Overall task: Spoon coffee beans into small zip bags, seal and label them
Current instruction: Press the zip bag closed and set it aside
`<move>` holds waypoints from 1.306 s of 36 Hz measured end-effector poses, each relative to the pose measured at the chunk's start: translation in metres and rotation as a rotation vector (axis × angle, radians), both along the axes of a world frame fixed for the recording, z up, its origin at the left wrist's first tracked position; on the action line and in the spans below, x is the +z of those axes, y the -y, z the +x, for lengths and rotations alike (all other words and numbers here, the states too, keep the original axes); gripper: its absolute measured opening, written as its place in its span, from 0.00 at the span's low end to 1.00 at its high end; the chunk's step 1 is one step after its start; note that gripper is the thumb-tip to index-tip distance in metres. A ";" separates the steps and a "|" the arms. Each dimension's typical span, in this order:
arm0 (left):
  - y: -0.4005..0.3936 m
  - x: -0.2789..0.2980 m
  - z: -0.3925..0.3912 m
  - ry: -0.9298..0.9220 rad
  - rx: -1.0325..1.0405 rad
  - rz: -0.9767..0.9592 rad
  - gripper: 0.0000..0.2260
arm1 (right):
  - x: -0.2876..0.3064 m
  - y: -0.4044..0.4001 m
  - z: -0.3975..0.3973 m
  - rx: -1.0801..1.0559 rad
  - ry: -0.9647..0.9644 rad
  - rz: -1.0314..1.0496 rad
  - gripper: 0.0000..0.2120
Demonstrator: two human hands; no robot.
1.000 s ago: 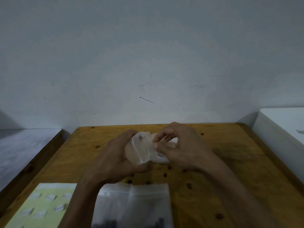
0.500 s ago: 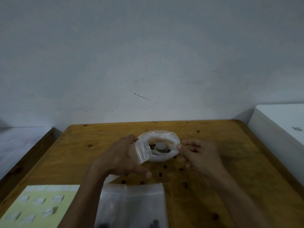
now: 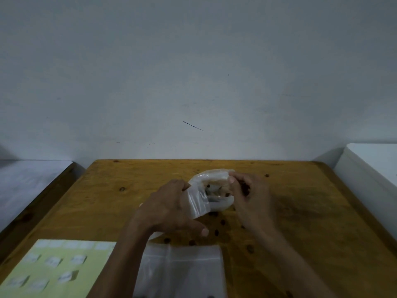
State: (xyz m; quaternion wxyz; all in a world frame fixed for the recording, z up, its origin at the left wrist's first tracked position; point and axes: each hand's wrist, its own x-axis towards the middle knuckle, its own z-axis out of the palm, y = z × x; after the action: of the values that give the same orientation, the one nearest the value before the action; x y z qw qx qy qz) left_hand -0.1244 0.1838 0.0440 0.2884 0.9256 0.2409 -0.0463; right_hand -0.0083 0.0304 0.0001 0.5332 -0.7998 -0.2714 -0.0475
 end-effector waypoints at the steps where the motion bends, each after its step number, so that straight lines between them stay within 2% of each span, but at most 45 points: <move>1: 0.000 0.001 -0.001 0.001 -0.003 0.009 0.50 | 0.001 0.004 0.000 0.028 0.097 -0.036 0.12; 4: 0.000 0.002 -0.003 -0.002 -0.015 0.031 0.48 | 0.004 0.016 0.001 0.113 0.365 -0.152 0.12; 7: 0.000 0.000 -0.004 0.003 -0.026 0.050 0.46 | 0.003 0.026 0.006 0.140 0.538 -0.283 0.14; 11: 0.002 -0.004 -0.004 0.021 -0.045 0.105 0.44 | 0.000 0.026 0.010 0.189 0.632 -0.413 0.21; 14: 0.004 -0.005 -0.004 0.024 -0.057 0.122 0.44 | 0.000 0.022 0.007 0.204 0.677 -0.417 0.19; 17: 0.005 -0.005 -0.004 0.024 -0.071 0.128 0.45 | 0.004 0.019 0.001 0.178 0.542 -0.266 0.09; 19: 0.006 -0.005 -0.005 0.019 -0.078 0.131 0.44 | 0.005 0.019 0.003 0.128 0.444 -0.188 0.13; 24: 0.007 -0.005 -0.008 0.021 -0.078 0.141 0.43 | 0.006 0.025 0.006 0.104 0.515 -0.222 0.14; 29: 0.010 -0.005 -0.006 0.016 -0.080 0.147 0.43 | 0.005 0.021 0.004 0.165 0.573 -0.342 0.10; 31: 0.012 -0.005 -0.006 0.020 -0.080 0.148 0.43 | 0.008 0.017 0.003 0.170 0.551 -0.321 0.09; 37: 0.014 -0.003 -0.007 0.020 -0.070 0.135 0.42 | 0.017 0.016 0.011 0.099 0.329 -0.113 0.12; 41: 0.013 -0.004 -0.009 0.026 -0.069 0.133 0.43 | 0.020 0.021 0.014 0.053 0.391 -0.095 0.12; 47: 0.013 -0.005 -0.009 0.026 -0.064 0.133 0.43 | 0.012 0.024 0.012 0.125 0.417 -0.187 0.11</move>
State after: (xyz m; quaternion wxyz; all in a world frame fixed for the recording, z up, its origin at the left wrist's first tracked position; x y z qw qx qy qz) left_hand -0.1336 0.1704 0.0389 0.2276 0.9505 0.2098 -0.0274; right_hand 0.0037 0.0064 0.0119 0.3911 -0.8003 -0.4280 -0.1529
